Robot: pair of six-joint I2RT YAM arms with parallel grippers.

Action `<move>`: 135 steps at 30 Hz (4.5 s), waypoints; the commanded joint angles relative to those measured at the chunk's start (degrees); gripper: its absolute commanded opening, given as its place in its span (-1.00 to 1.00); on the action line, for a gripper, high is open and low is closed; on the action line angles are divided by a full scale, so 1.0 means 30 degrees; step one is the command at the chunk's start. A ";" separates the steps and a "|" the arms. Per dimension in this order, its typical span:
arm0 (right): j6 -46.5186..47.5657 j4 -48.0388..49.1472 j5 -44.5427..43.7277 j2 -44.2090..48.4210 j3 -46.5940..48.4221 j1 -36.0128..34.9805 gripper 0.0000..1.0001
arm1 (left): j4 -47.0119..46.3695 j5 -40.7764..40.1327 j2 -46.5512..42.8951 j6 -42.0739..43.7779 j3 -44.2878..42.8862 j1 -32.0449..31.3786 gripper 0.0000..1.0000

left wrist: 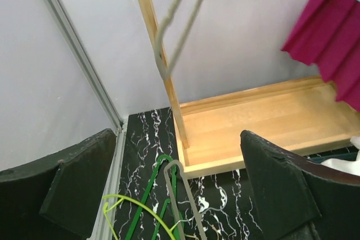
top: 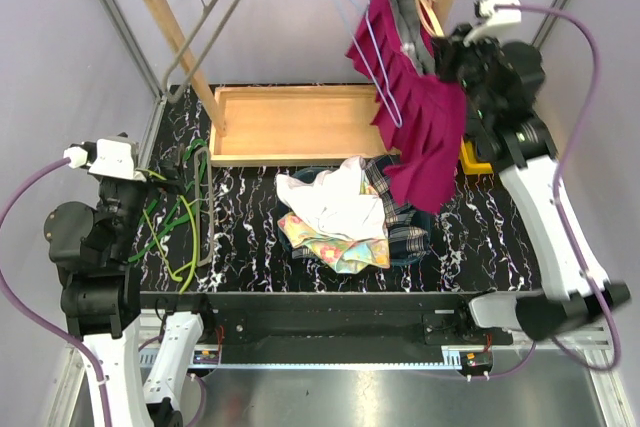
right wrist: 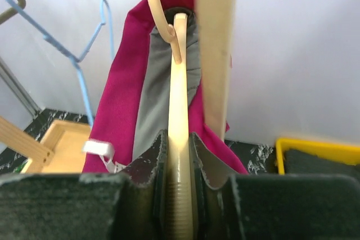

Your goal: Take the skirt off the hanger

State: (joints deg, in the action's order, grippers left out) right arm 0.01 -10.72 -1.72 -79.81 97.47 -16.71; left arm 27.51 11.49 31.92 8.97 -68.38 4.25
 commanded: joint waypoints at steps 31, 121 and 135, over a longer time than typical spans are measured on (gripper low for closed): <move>-0.1467 -0.3104 0.1596 -0.6467 1.0446 0.0091 -1.00 | -0.0468 -0.0488 -0.0035 -0.0413 -0.1288 0.0077 0.98; -0.9464 -0.5080 1.5014 1.0021 0.3432 0.0267 -1.00 | -1.0125 1.6475 0.1106 -1.5846 -0.1934 0.0077 0.98; -1.3333 0.0204 1.7153 0.9993 -0.0176 0.0267 -1.00 | -1.8188 1.6765 0.4387 -2.1503 -0.1028 0.0106 0.98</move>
State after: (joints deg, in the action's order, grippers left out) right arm -35.31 -23.46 48.60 -50.37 95.79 -16.01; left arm -13.56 58.96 42.54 -44.51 -73.34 4.25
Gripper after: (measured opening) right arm 0.208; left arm 0.984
